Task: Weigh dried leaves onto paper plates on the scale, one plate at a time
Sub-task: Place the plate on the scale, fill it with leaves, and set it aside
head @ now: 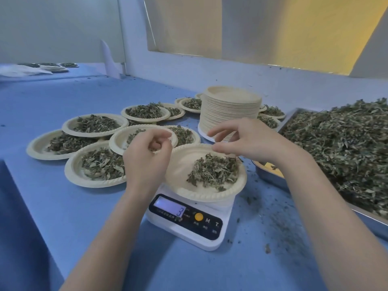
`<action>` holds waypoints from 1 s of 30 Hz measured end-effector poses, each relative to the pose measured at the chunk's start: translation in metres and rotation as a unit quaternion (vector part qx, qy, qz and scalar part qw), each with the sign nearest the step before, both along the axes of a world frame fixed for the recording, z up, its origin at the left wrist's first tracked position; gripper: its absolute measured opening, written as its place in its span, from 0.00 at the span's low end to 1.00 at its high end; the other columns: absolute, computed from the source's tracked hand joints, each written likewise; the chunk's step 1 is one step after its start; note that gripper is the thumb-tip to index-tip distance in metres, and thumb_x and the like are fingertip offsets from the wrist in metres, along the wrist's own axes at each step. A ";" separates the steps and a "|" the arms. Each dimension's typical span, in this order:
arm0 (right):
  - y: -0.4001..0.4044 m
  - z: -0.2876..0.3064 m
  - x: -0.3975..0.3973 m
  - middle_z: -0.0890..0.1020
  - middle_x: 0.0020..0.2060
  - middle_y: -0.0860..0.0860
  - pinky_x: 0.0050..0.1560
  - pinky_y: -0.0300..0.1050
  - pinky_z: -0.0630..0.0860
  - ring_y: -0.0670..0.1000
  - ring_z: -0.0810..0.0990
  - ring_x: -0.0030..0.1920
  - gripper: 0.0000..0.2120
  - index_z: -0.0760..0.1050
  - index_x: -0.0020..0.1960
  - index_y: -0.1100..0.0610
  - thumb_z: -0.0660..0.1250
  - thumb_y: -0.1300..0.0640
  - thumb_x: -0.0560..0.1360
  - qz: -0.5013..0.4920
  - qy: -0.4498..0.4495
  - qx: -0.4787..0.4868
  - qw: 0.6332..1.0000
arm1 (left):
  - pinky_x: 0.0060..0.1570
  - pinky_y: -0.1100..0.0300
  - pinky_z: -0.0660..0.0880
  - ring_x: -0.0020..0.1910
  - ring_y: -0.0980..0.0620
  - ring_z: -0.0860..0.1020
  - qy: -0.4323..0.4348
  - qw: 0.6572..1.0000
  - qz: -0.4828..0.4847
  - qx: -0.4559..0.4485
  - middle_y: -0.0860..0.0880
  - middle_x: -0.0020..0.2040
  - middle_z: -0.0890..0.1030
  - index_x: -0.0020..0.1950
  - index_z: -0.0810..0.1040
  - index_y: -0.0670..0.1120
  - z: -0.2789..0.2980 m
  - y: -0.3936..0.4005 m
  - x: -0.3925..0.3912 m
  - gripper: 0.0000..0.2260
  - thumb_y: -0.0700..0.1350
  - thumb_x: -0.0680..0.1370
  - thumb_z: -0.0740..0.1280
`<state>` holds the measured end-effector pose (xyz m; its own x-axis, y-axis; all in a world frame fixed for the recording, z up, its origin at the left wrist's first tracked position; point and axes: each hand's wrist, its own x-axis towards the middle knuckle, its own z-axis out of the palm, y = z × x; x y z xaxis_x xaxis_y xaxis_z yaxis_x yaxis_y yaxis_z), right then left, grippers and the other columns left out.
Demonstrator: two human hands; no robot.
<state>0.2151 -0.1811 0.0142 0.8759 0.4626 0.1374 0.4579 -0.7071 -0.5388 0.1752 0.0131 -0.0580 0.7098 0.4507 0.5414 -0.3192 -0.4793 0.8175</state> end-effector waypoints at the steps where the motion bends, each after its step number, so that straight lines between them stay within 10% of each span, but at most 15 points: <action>1: 0.000 0.000 0.000 0.81 0.47 0.38 0.49 0.39 0.74 0.37 0.77 0.46 0.11 0.78 0.54 0.41 0.71 0.49 0.72 0.000 -0.001 -0.003 1.000 | 0.40 0.67 0.68 0.34 0.63 0.72 0.004 1.000 -0.002 -0.012 0.58 0.36 0.77 0.44 0.81 0.54 -0.002 0.002 -0.001 0.09 0.40 0.74 0.66; 9: 0.004 -0.005 0.000 0.81 0.46 0.37 0.42 0.29 0.67 0.32 0.74 0.45 0.11 0.78 0.54 0.39 0.71 0.47 0.72 0.004 0.002 -0.041 0.999 | 0.39 0.64 0.68 0.33 0.59 0.70 0.012 1.000 -0.016 -0.013 0.58 0.35 0.76 0.45 0.81 0.52 -0.008 0.004 -0.005 0.09 0.38 0.73 0.67; 19: -0.033 0.012 -0.017 0.81 0.43 0.40 0.33 0.33 0.70 0.35 0.77 0.31 0.09 0.79 0.50 0.45 0.69 0.55 0.72 -0.014 -0.007 -0.019 1.000 | 0.46 0.65 0.65 0.49 0.52 0.73 -0.012 0.963 -0.144 0.229 0.53 0.47 0.78 0.51 0.80 0.48 0.036 -0.086 -0.003 0.10 0.39 0.74 0.64; 30: -0.180 -0.015 0.007 0.71 0.68 0.54 0.63 0.45 0.69 0.53 0.71 0.65 0.34 0.61 0.74 0.51 0.70 0.49 0.73 -0.195 0.035 -0.227 0.954 | 0.54 0.48 0.70 0.59 0.36 0.71 0.299 0.845 -0.270 0.352 0.36 0.60 0.71 0.61 0.67 0.38 0.033 -0.235 0.040 0.14 0.38 0.76 0.59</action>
<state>0.2225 -0.3616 -0.0012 0.9930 0.0984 -0.0648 0.0872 -0.9837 -0.1573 0.2150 -0.2218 -0.0250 0.9504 -0.3109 0.0109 -0.2773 -0.8306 0.4829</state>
